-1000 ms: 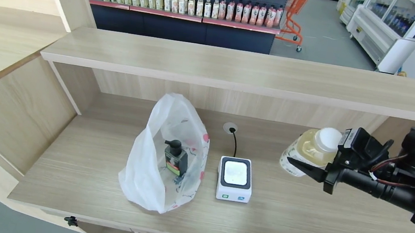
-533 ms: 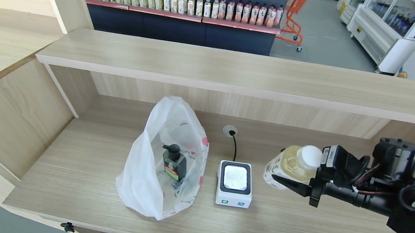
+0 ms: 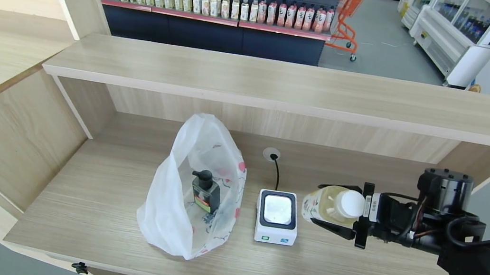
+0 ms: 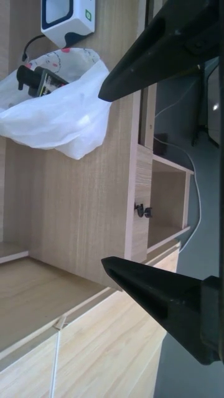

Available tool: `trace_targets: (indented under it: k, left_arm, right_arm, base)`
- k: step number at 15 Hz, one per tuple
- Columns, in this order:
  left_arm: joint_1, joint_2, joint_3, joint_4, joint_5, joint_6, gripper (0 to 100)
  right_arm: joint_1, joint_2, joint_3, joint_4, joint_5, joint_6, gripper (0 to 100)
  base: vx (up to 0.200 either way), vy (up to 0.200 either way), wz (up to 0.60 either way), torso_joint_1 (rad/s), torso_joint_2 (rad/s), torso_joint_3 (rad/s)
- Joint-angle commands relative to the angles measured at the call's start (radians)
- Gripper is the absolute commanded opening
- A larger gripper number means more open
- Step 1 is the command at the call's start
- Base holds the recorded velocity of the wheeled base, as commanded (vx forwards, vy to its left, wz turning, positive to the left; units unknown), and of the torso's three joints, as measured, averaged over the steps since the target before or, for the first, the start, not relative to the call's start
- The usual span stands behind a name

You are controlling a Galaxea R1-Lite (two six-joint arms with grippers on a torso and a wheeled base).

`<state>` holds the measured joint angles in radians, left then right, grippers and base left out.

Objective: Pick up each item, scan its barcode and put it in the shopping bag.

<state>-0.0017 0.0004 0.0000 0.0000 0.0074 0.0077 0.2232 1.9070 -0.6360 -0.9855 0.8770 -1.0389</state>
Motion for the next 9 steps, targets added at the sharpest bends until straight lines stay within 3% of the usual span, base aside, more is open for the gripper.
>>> trace_targets:
  k: [1, 9]
  left_arm:
    - [0.0, 0.0, 0.0, 0.0, 0.0, 0.0, 100]
    - [0.0, 0.0, 0.0, 0.0, 0.0, 0.0, 100]
  right_arm:
    - [0.013, 0.043, -0.018, -0.001, 0.002, -0.026, 0]
    - [0.019, 0.075, -0.048, 0.005, 0.022, -0.036, 0]
  base:
    - [0.0, 0.0, 0.0, 0.0, 0.0, 0.0]
    - [0.0, 0.0, 0.0, 0.0, 0.0, 0.0]
